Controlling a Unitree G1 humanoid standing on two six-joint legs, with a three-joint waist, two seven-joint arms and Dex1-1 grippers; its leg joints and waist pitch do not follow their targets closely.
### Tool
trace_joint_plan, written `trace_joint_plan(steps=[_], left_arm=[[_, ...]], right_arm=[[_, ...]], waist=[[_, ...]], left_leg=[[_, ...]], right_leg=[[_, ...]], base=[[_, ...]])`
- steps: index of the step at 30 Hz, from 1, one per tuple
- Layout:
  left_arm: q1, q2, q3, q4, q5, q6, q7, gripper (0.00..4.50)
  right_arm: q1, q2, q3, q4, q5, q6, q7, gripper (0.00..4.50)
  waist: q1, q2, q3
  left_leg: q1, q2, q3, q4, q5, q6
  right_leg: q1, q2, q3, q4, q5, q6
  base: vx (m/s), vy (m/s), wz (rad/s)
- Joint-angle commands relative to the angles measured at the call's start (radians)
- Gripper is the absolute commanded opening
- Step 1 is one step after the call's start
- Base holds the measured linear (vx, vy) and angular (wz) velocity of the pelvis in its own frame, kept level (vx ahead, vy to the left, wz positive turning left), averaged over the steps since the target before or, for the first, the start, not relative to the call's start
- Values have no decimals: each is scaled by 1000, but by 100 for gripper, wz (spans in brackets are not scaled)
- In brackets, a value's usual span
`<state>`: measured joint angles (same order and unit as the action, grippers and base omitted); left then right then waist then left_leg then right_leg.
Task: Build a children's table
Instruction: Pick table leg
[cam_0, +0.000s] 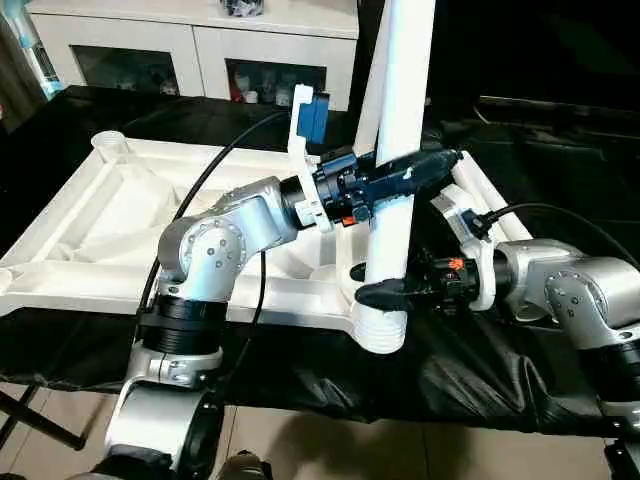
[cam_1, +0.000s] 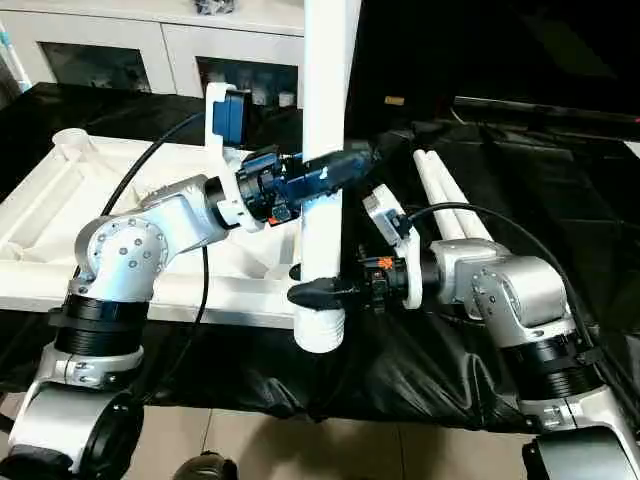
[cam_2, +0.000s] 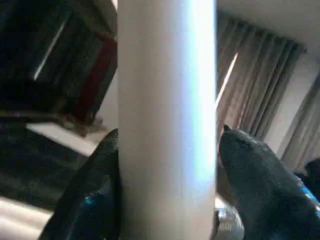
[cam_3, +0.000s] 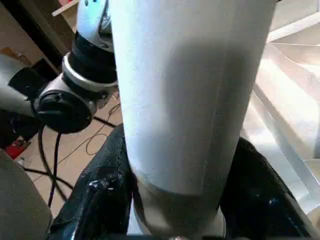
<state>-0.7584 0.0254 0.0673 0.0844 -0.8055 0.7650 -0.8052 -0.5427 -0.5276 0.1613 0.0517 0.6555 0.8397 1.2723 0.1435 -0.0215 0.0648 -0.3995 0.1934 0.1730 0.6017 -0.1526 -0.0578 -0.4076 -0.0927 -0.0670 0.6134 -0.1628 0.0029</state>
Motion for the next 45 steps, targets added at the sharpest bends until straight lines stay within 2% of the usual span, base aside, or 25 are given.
trace_joint_plan(steps=[1,2,9,12,15,16,19,20,21,22,23,24,27,28,31,33,34,37,39,40,41,42,43,44,45], left_arm=[[-37,-7,10,-6,-16,-24,11,293],[-65,-51,78,7,-33,-100,79,293],[-71,-50,151,37,-57,-129,122,293],[-53,-24,168,44,-26,-142,154,293],[-17,13,140,51,66,-177,187,293],[0,35,118,69,152,-211,249,293],[13,61,97,91,236,-233,325,293],[65,110,51,87,390,-352,387,293],[65,110,51,87,390,-352,387,293],[87,125,42,79,423,-359,410,293],[106,139,35,71,452,-366,430,293],[134,158,25,61,488,-370,461,293],[190,153,49,24,506,-374,508,293],[258,150,57,-5,562,-416,566,293],[427,152,24,-45,714,-517,692,293],[476,153,7,-50,745,-522,723,293],[476,153,7,-50,745,-522,723,293],[498,141,-6,-57,770,-524,760,293],[492,135,-16,-55,787,-525,778,293],[478,136,-31,-46,815,-531,795,293],[458,135,-34,-34,832,-527,806,293],[451,126,-24,-29,814,-511,798,293],[448,116,-11,-28,785,-510,782,293],[448,110,-3,-29,764,-510,770,293],[439,116,2,-21,770,-497,779,293]], right_arm=[[7,-3,-20,10,-10,-7,-14,191],[16,37,-77,21,5,-32,-76,191],[53,89,-196,-9,83,-38,-161,191],[106,94,-262,-83,127,-35,-205,190],[139,103,-299,-135,135,-37,-246,189],[160,114,-305,-160,97,-69,-290,189],[182,128,-306,-183,45,-112,-351,189],[205,169,-274,-188,-117,-235,-506,189],[205,169,-274,-188,-117,-235,-506,189],[211,184,-265,-184,-166,-256,-567,189],[216,196,-257,-180,-208,-275,-621,189],[224,212,-245,-178,-262,-295,-703,189],[251,242,-227,-193,-315,-307,-793,189],[283,275,-201,-218,-377,-340,-881,189],[345,384,-209,-215,-494,-437,-1107,189],[365,398,-220,-174,-498,-441,-1118,189],[365,398,-220,-174,-498,-441,-1118,189],[392,400,-205,-139,-505,-455,-1106,189],[397,396,-182,-120,-518,-466,-1100,189],[395,387,-152,-103,-541,-483,-1092,189],[387,391,-139,-87,-551,-504,-1087,189],[383,401,-146,-82,-545,-510,-1094,189],[378,410,-150,-78,-538,-514,-1094,189],[375,414,-151,-76,-534,-515,-1094,189],[372,424,-153,-78,-520,-512,-1088,189]], waist=[[1,-11,-84],[1,-7,-84],[2,-12,-84],[3,-1,-85],[1,-6,-85],[1,5,-83],[-2,3,-83],[-2,11,-81],[-12,6,-80],[-12,6,-80],[-10,11,-82],[-16,10,-80],[-21,12,-80],[-19,17,-82],[-36,11,-78],[-41,6,-84],[-45,13,-76],[-45,8,-69],[-51,13,-68],[-48,40,-60],[-52,39,-69],[-76,42,-74],[-77,55,-72],[-103,60,-67],[-107,46,-63]], left_leg=[[23,29,-4,-63,-200,2],[22,29,-4,-63,-199,2],[25,28,-3,-63,-199,5],[25,28,-7,-65,-199,4],[25,28,-6,-67,-209,1],[26,29,-8,-70,-228,-8],[28,27,-12,-76,-252,-31],[28,31,-17,-79,-268,-51],[25,26,-16,-83,-284,-67],[25,26,-16,-83,-284,-67],[36,30,-16,-81,-299,-76],[34,24,-14,-82,-318,-75],[35,26,-14,-84,-329,-70],[35,30,-17,-84,-322,-73],[22,30,-16,-92,-316,-73],[33,27,-15,-89,-346,-65],[34,26,-13,-90,-377,-60],[40,26,-15,-91,-441,-59],[39,28,-26,-94,-466,-71],[-16,23,-80,-140,-562,-51],[-4,35,-107,-136,-606,-62],[-5,51,-158,-140,-637,-61],[0,59,-182,-150,-655,-55],[20,93,-209,-161,-683,-29],[31,91,-162,-131,-657,-1]], right_leg=[[55,-49,33,-71,-239,-191],[55,-49,33,-72,-232,-190],[54,-48,31,-73,-249,-180],[54,-48,30,-70,-238,-172],[54,-47,30,-76,-262,-148],[50,-44,31,-81,-275,-131],[51,-45,30,-83,-311,-93],[43,-50,31,-90,-338,-78],[47,-46,28,-89,-369,-61],[47,-46,28,-89,-369,-61],[37,-50,31,-91,-385,-58],[40,-46,30,-93,-403,-62],[36,-44,31,-90,-379,-77],[33,-44,33,-89,-359,-76],[35,-44,34,-88,-324,-67],[34,-39,35,-87,-355,-56],[27,-36,37,-94,-381,-54],[19,-37,35,-106,-439,-39],[21,-30,28,-107,-463,-26],[60,-28,-29,-84,-438,-35],[58,-32,-31,-77,-373,-48],[68,-28,-40,-52,-239,-112],[67,-15,-48,-39,-209,-141],[52,-2,-40,-6,-182,-166],[39,-24,-4,-38,-197,-171]], base=[[0,0,0],[0,0,0],[0,0,0],[0,0,0],[0,0,0],[0,0,0],[0,0,0],[0,0,0],[0,0,0],[0,0,0],[0,0,0],[0,0,0],[0,0,0],[0,0,0],[0,0,0],[0,0,0],[0,0,0],[0,0,0],[0,0,0],[-14,-20,33],[-14,-20,33],[2,-54,54],[-8,-95,42],[-8,-95,42],[10,-135,31]])
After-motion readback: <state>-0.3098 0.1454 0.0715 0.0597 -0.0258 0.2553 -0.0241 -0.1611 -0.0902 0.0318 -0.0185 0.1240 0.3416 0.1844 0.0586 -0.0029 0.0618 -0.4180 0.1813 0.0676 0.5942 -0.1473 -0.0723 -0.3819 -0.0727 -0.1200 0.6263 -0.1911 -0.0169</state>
